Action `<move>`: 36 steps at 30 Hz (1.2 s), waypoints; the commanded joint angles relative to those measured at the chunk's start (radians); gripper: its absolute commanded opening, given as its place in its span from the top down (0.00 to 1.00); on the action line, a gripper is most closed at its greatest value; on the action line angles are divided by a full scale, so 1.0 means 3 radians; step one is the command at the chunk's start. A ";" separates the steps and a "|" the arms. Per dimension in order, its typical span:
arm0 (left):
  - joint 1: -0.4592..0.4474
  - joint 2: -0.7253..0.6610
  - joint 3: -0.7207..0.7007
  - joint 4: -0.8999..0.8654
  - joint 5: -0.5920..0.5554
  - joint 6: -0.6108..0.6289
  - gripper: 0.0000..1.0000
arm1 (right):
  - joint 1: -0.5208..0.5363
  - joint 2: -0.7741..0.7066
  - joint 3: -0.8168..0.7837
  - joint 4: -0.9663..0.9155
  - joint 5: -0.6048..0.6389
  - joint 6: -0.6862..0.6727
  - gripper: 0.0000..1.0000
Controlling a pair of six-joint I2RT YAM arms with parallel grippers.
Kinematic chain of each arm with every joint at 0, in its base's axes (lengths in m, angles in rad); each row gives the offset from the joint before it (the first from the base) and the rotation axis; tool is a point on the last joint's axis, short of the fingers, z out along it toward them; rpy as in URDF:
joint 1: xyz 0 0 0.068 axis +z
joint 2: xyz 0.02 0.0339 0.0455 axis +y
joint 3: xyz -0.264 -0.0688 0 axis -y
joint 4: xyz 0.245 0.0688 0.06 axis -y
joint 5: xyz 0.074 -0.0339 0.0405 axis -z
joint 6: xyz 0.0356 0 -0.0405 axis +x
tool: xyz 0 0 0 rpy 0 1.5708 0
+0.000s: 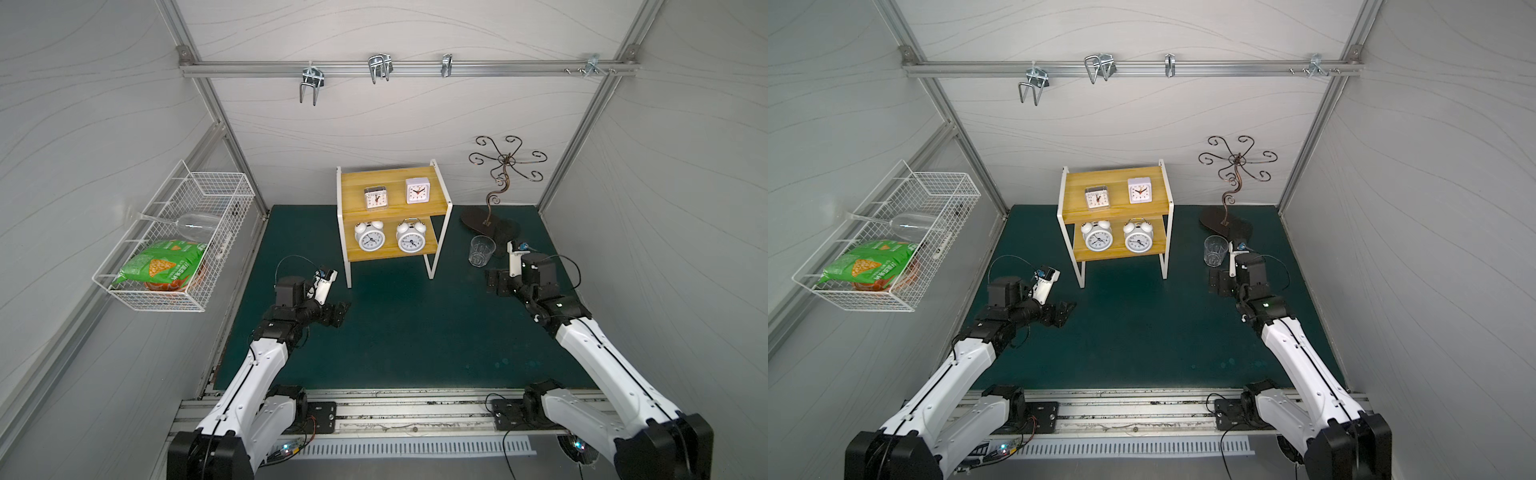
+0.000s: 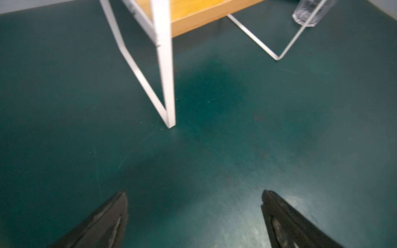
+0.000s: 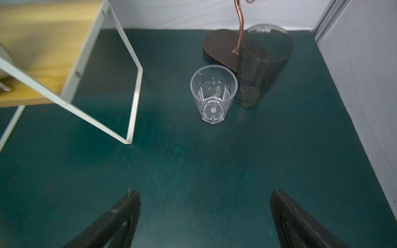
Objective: Place the alarm clocks on the shelf by style
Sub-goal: Reset both arms
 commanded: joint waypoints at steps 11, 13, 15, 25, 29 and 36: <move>0.0135 0.0458 -0.0683 0.2403 -0.0534 -0.0335 0.00 | -0.0263 0.1088 -0.0603 0.2266 -0.0266 -0.0485 0.01; 0.0159 0.0581 -0.0759 0.2671 -0.0567 -0.0353 0.01 | -0.0285 0.1241 -0.0581 0.2414 -0.0277 -0.0501 0.01; 0.0179 0.0717 -0.0809 0.2898 -0.0607 -0.0389 0.00 | -0.0292 0.1391 -0.0527 0.2473 -0.0265 -0.0565 0.01; 0.0226 0.1240 -0.0848 0.3665 -0.0775 -0.0549 0.00 | -0.0465 0.1781 -0.0618 0.2915 -0.0503 -0.0482 0.01; 0.0226 0.1528 -0.0851 0.3990 -0.0828 -0.0628 0.00 | -0.0464 0.1753 -0.0764 0.3142 -0.0553 -0.0495 0.01; 0.0226 0.1953 -0.0805 0.4317 -0.0911 -0.0652 0.00 | -0.0501 0.1761 -0.0811 0.3219 -0.0627 -0.0484 0.01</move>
